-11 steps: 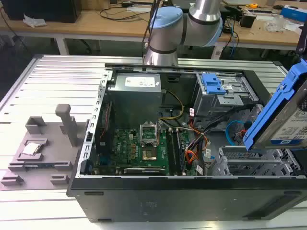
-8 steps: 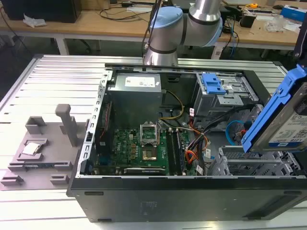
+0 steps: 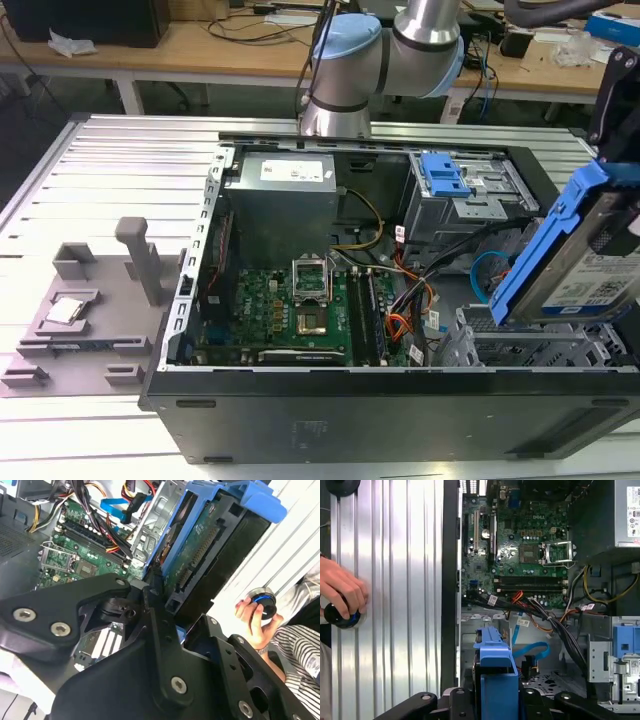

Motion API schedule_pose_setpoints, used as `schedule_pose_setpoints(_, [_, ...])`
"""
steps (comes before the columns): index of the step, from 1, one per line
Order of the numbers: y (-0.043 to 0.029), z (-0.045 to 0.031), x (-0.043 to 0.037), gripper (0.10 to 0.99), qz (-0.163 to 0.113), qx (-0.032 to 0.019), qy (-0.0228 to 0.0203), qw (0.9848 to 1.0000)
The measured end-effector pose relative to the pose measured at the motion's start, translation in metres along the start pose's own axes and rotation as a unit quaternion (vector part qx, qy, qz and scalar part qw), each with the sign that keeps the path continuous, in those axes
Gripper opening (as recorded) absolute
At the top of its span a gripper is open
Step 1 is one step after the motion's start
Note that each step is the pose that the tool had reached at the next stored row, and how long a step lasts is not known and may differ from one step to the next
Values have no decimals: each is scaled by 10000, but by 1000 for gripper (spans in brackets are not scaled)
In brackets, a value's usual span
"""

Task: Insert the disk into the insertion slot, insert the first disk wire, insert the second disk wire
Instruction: 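Insert the disk into the insertion slot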

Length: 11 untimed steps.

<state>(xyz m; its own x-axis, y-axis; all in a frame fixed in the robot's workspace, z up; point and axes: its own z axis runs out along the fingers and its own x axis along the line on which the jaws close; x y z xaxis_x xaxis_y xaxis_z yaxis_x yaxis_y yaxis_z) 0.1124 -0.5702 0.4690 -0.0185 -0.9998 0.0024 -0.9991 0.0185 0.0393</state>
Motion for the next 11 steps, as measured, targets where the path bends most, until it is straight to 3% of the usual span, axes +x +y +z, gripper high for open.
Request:
schedule_pose_setpoints(2, [12, 35, -78, 365, 1, -1, -18, 10000])
schedule_pose_setpoints(5, [20, 119, -99, 365, 36, -1, -21, 10000])
schedule_pose_setpoints(8, [27, 176, -103, 365, 251, -1, -28, 9997])
schedule_pose_setpoints(11, [29, 220, -56, 365, 298, -6, -139, 9995])
